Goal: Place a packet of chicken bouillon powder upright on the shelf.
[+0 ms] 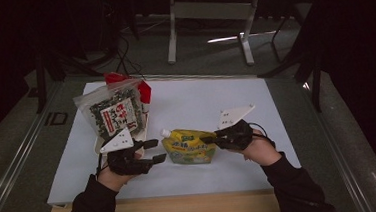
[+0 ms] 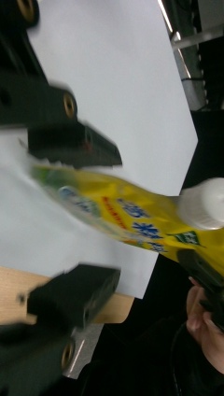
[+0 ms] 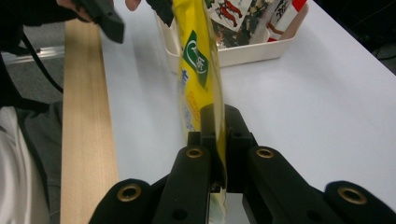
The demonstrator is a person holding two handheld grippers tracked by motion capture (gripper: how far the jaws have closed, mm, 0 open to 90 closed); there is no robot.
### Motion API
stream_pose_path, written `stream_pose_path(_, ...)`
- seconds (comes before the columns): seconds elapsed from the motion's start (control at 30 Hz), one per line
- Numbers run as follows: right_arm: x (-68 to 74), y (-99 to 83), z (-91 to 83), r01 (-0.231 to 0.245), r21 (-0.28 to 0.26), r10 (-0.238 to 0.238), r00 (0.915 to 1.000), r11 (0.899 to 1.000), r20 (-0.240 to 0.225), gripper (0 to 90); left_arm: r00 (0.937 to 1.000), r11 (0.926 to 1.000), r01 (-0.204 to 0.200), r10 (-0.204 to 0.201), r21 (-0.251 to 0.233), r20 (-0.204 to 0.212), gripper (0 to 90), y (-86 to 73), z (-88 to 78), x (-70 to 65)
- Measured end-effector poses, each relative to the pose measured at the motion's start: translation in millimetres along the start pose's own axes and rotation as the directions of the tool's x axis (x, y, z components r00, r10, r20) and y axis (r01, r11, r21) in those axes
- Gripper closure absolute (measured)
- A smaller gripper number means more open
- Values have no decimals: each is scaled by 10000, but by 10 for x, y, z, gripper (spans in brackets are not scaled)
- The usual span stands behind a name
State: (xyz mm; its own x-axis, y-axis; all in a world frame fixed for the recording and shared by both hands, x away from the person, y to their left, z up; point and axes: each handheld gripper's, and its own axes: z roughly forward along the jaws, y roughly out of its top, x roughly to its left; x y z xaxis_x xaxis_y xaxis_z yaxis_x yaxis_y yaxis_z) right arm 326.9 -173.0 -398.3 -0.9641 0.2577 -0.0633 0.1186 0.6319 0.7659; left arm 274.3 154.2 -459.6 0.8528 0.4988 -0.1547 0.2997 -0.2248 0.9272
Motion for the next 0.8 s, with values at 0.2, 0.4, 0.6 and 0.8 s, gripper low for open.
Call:
stream_pose_path(0.2,-53,66,-101,-145,-394,153,9997,9991,204,900,9999,9998,-114,114,174,-14,116,-112,20,-104)
stream_pose_path(0.4,-95,223,-166,-81,-743,101,9996,9972,255,900,9993,9992,-148,135,359,360,24,-269,132,-212)
stream_pose_path(0.6,-137,413,-140,31,-1024,-9,9998,9947,209,900,9965,9969,-284,225,736,806,24,-416,258,-303)
stream_pose_path(0.8,-151,633,-63,151,-1395,-164,9998,9901,-79,900,9930,9919,-630,513,1100,1064,24,-529,375,-354)
